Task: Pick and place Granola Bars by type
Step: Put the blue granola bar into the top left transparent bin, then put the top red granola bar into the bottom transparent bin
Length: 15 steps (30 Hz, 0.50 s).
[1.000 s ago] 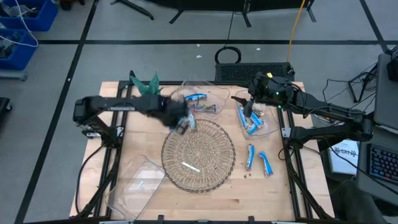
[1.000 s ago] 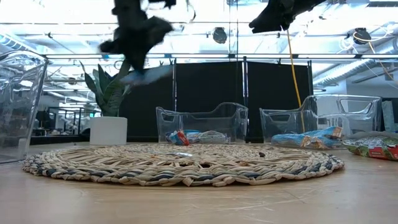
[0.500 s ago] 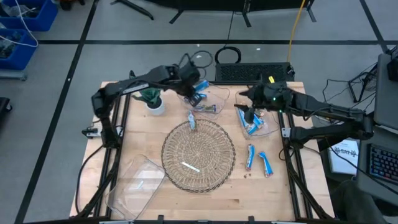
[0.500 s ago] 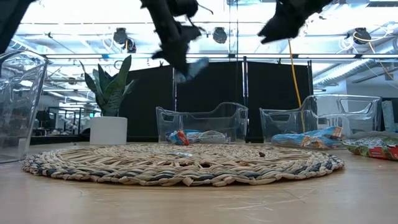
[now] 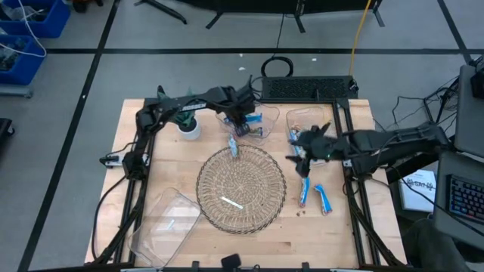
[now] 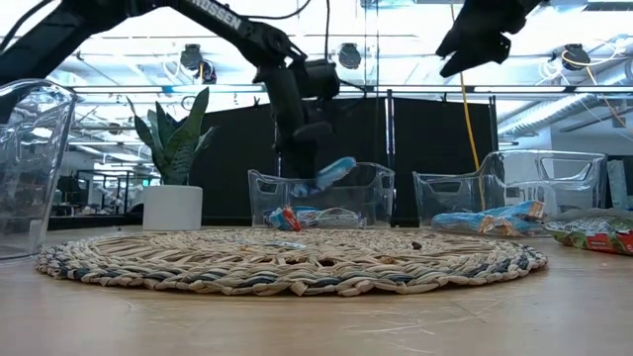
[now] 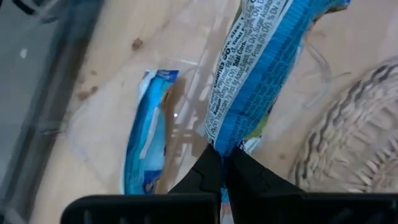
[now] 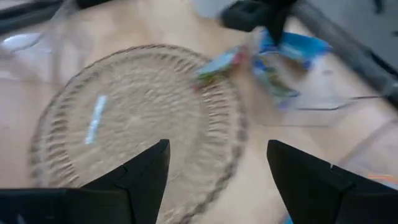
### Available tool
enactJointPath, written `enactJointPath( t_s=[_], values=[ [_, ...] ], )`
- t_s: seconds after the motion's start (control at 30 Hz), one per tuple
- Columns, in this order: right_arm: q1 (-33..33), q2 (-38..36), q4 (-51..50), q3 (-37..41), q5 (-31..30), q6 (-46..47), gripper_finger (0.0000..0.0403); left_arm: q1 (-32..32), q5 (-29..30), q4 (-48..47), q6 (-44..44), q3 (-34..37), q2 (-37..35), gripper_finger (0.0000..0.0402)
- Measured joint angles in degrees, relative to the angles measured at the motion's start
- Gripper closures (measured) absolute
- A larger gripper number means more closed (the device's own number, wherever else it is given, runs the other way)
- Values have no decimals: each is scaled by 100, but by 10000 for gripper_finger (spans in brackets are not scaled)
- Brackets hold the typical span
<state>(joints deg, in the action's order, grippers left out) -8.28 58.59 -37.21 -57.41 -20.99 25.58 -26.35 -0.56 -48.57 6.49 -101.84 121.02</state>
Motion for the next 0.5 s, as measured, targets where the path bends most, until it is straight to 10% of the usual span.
enactJointPath(
  t_s=[0.2, 0.5],
  values=[
    [-670, 765, 1411, 0, 2, -493, 140, -91, 41, 69, 82, 0, 295, 381],
    [-704, 1520, 2536, -2, -483, -636, 140, -94, -64, -115, -127, -4, 121, 231]
  ],
)
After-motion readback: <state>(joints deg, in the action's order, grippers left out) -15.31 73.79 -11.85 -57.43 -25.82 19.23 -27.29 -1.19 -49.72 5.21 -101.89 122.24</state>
